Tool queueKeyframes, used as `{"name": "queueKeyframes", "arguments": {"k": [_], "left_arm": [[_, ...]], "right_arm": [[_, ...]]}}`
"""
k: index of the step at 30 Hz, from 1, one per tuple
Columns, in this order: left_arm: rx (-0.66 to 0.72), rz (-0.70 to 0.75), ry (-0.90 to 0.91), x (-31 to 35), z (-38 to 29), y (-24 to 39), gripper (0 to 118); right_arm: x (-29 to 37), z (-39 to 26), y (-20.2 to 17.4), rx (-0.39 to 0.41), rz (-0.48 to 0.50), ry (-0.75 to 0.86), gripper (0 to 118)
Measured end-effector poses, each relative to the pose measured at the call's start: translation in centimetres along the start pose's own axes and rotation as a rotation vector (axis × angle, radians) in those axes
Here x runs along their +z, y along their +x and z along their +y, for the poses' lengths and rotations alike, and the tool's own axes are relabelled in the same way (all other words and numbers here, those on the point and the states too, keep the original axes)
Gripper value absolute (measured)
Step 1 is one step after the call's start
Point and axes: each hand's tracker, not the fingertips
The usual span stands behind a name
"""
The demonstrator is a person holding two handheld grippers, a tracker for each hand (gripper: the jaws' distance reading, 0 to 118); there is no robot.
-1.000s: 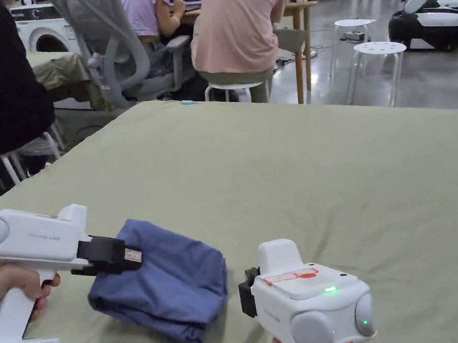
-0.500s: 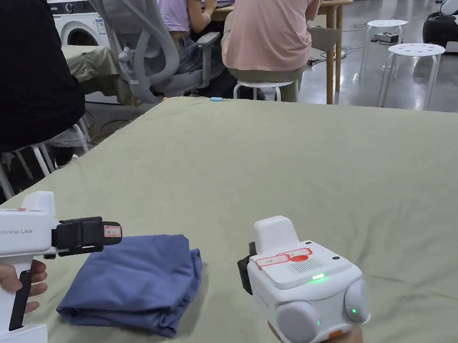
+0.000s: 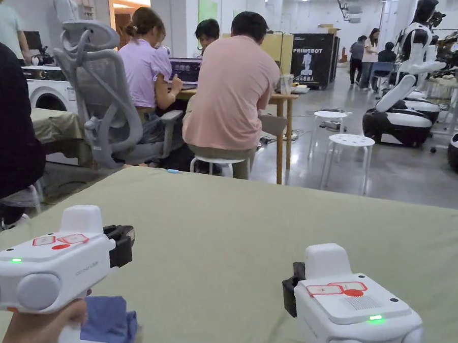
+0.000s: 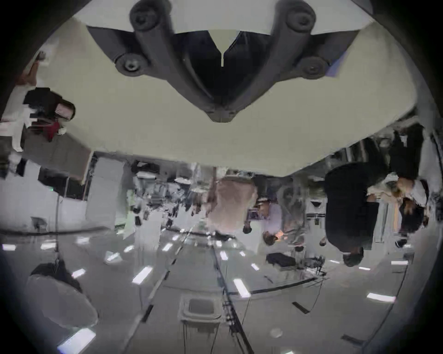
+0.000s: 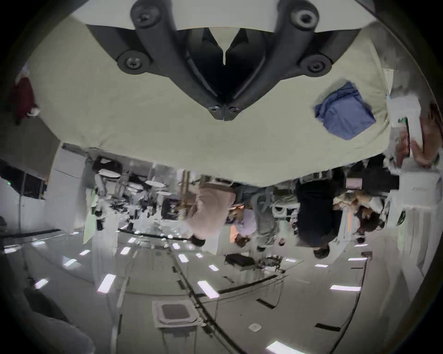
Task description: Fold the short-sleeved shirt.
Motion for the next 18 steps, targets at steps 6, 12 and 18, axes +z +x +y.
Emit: {"name": "queueKeyframes", "arguments": {"k": [6, 12, 18], "left_arm": [[0.048, -0.171, 0.065, 2.7, -1.8, 14.0, 0], [-0.035, -0.167, 0.138, 5.8, -4.7, 22.8, 0], [-0.147, -0.085, 0.3, 7.0, -6.5, 27.9, 0]], "right_arm": [[10.0, -0.2, 8.3, -0.108, -0.158, 0.073, 0], [16.4, -3.0, 13.0, -0.069, -0.264, 0.11, 0], [18.8, -5.8, 16.4, -0.091, -0.341, 0.16, 0]]}}
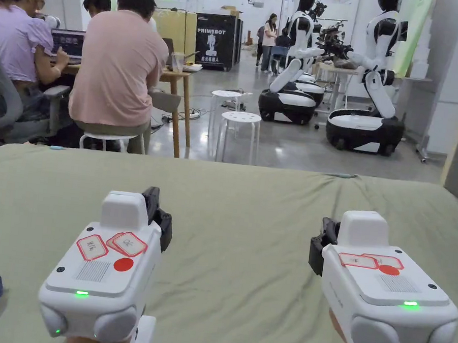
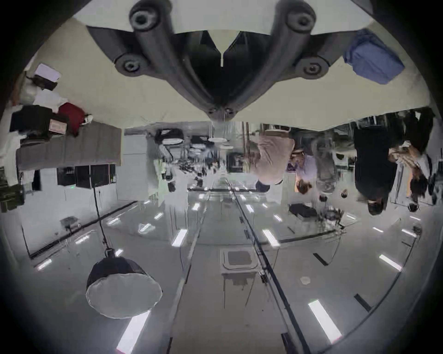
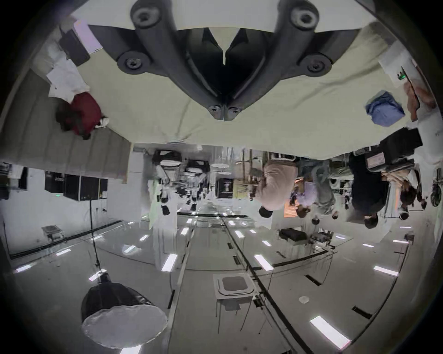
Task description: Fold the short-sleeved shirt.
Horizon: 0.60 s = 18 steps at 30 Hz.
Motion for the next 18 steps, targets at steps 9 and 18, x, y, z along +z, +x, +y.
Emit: {"name": "queueKeyframes", "arguments": {"k": [9, 18], "left_arm": [[-0.07, -0.005, -0.06, 1.1, -2.7, 2.4, 0], [-0.019, 0.053, -0.078, 1.1, -5.5, 2.6, 0]], "right_arm": [[1.0, -4.2, 2.1, -0.025, -0.061, 0.003, 0], [1.4, -4.7, 2.1, -0.009, -0.092, 0.018, 0]]}}
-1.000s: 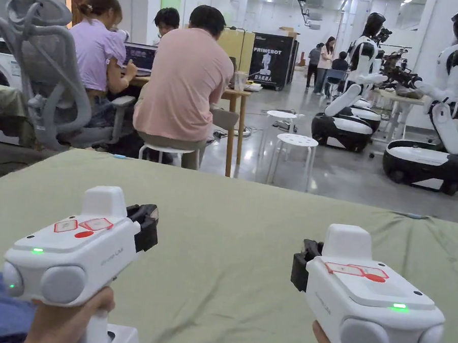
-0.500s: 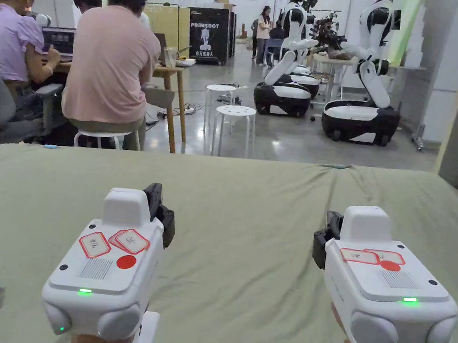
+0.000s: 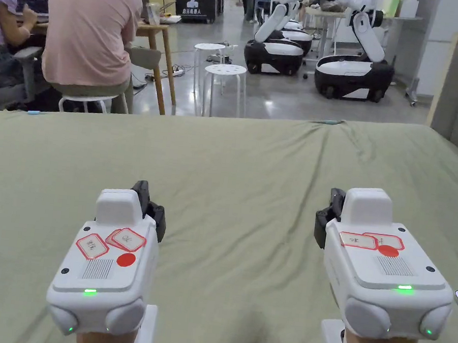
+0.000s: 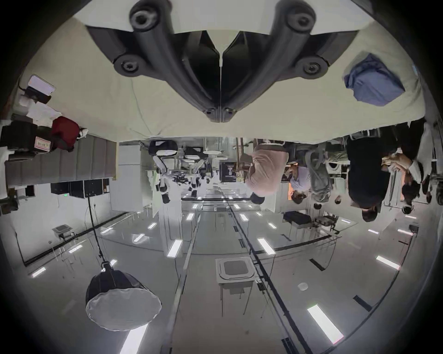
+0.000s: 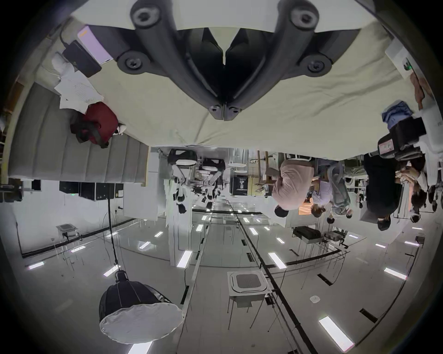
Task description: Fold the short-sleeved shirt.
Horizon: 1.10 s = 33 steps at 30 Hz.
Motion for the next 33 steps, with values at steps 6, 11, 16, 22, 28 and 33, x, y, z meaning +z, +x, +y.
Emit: {"name": "queueKeyframes", "arguments": {"k": [6, 11, 16, 22, 28, 33], "left_arm": [[-0.037, -0.016, 0.016, 0.1, -0.1, 0.9, 0], [-0.03, -0.029, -0.013, 0.1, -0.7, 1.5, 65], [-0.056, -0.051, 0.002, 0.5, -1.3, 1.9, 113], [-0.065, -0.033, 0.013, 0.3, -1.2, 1.2, 118], [-0.06, -0.031, 0.013, 0.5, -1.3, 1.5, 118], [-0.072, -0.033, 0.017, 0.6, -1.1, 1.7, 118]], "right_arm": [[-0.2, 0.1, -0.4, -0.002, 0.008, 0.001, 0], [-0.4, -0.4, -1.1, 0.002, 0.032, -0.006, 17], [-0.9, -0.9, -1.8, 0.037, 0.058, -0.016, 106], [-1.0, -0.8, -1.5, 0.016, -0.003, -0.001, 118], [-1.0, -0.9, -1.1, 0.021, -0.01, -0.015, 118], [-0.5, -0.9, -1.6, 0.04, -0.003, -0.002, 118]]}}
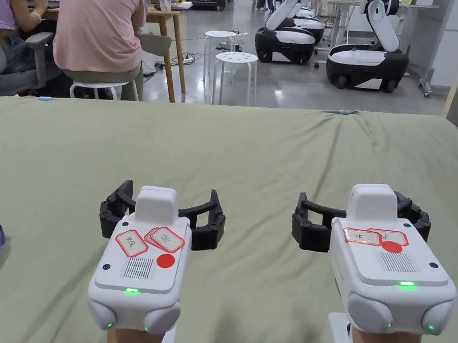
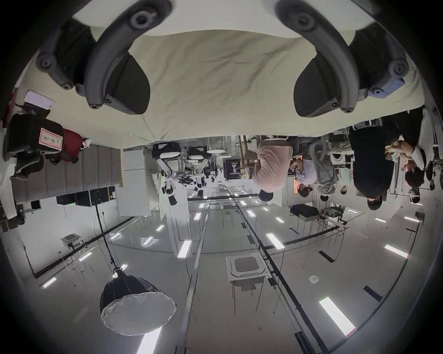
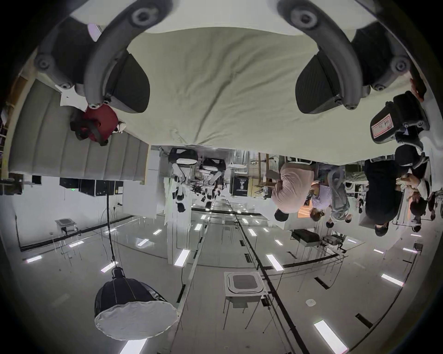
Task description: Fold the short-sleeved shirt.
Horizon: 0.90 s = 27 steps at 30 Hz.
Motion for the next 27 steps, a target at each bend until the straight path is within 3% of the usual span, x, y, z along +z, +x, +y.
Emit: {"name": "queueKeyframes", "arguments": {"k": [27], "left_arm": [[-0.019, -0.008, -0.007, 0.4, 0.1, 0.6, 118]], "right_arm": [[1.0, 0.6, 0.4, -0.04, 0.001, 0.025, 118]]}}
